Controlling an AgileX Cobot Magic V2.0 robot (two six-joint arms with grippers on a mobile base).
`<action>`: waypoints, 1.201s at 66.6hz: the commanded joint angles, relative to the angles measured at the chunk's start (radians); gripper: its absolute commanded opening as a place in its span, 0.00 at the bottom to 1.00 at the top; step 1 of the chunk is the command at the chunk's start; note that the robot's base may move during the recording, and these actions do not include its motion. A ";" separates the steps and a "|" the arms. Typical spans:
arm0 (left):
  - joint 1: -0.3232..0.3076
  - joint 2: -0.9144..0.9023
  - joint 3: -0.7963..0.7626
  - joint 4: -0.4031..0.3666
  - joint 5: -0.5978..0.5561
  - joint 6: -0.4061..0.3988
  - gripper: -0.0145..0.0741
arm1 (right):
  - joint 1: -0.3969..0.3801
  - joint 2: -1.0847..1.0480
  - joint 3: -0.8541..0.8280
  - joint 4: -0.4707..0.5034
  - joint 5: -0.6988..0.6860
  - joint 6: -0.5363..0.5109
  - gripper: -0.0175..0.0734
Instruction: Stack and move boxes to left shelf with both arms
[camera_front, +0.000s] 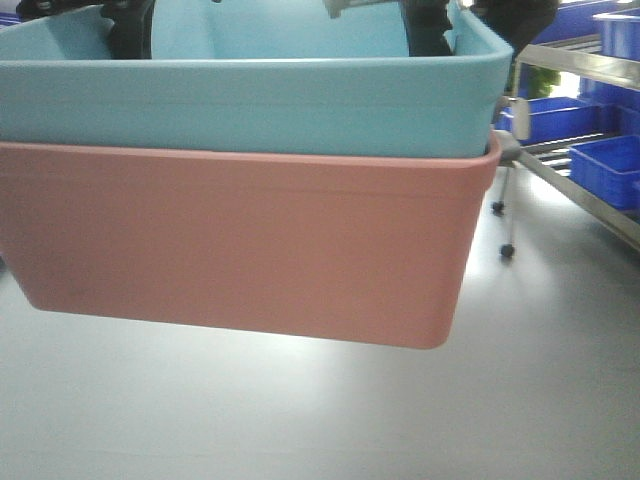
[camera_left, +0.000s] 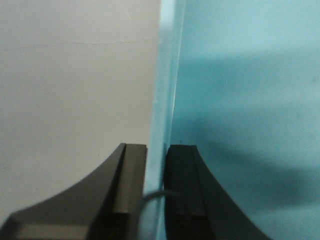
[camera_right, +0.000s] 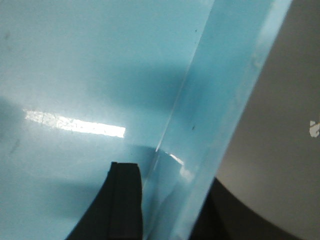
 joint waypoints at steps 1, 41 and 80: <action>-0.058 -0.052 -0.042 -0.124 -0.200 -0.012 0.16 | 0.023 -0.038 -0.058 0.053 -0.271 0.018 0.25; -0.058 -0.052 -0.042 -0.124 -0.200 -0.012 0.16 | 0.022 -0.038 -0.058 0.050 -0.271 0.018 0.25; -0.058 -0.052 -0.042 -0.121 -0.200 -0.012 0.16 | 0.022 -0.038 -0.058 0.050 -0.271 0.018 0.25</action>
